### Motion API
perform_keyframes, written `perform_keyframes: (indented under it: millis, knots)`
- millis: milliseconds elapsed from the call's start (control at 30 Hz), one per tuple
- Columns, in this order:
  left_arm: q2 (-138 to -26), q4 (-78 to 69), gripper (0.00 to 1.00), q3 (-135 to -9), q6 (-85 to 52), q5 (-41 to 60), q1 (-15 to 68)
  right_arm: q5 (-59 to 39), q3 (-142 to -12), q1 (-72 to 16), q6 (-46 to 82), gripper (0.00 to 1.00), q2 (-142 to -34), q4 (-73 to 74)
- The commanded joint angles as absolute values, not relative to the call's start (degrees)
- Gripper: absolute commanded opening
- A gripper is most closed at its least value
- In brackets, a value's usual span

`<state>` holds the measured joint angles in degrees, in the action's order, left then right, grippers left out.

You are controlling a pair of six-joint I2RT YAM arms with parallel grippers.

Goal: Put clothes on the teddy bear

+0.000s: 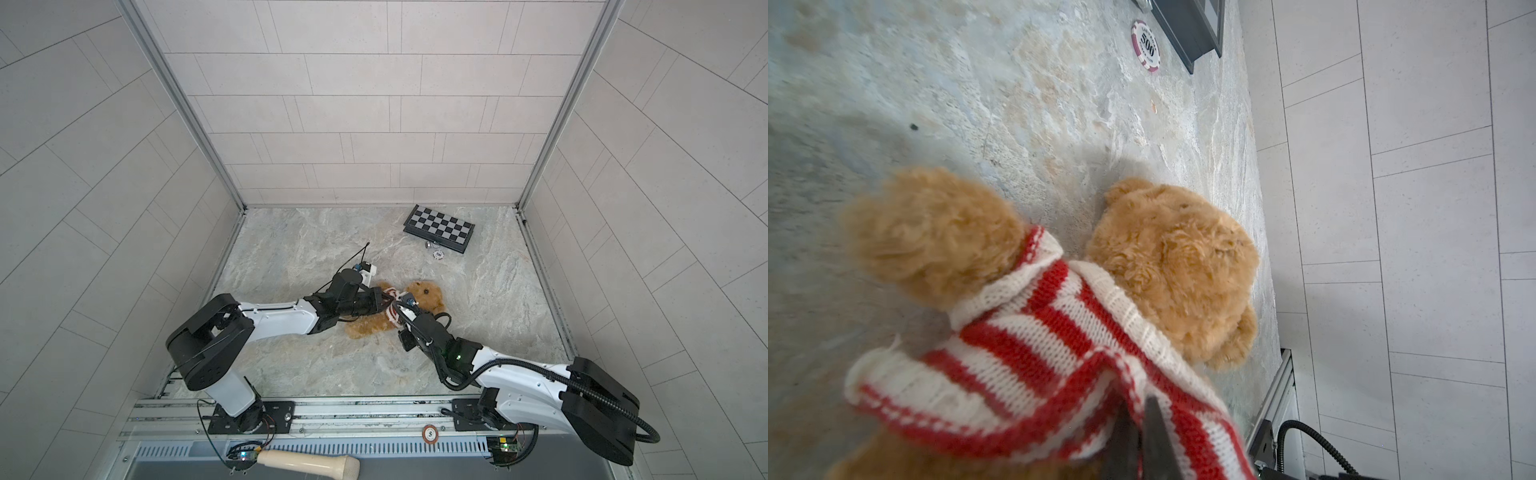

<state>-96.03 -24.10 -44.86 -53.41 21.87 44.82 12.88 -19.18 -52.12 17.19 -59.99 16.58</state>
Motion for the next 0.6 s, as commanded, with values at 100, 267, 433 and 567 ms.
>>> perform_keyframes:
  millis: [100, 267, 433, 567]
  knots:
    - [-94.75, -24.01, 0.00, -44.30, -53.79, 22.42, 45.98, 9.85, -18.98, -48.07, 20.33, 0.21, -59.83, 18.02]
    - [-94.91, -24.07, 0.00, -43.91, -53.88, 21.93, 46.40, 3.54, -18.96, -42.62, 24.72, 0.22, -61.08, 19.68]
    - [-95.77, -23.74, 0.00, -43.42, -53.40, 21.67, 47.34, -4.42, -17.67, -37.44, 33.66, 0.25, -62.78, 25.70]
    - [-97.61, -25.52, 0.00, -43.07, -54.24, 22.05, 47.63, -7.88, -17.75, -37.01, 37.52, 0.28, -65.46, 28.53]
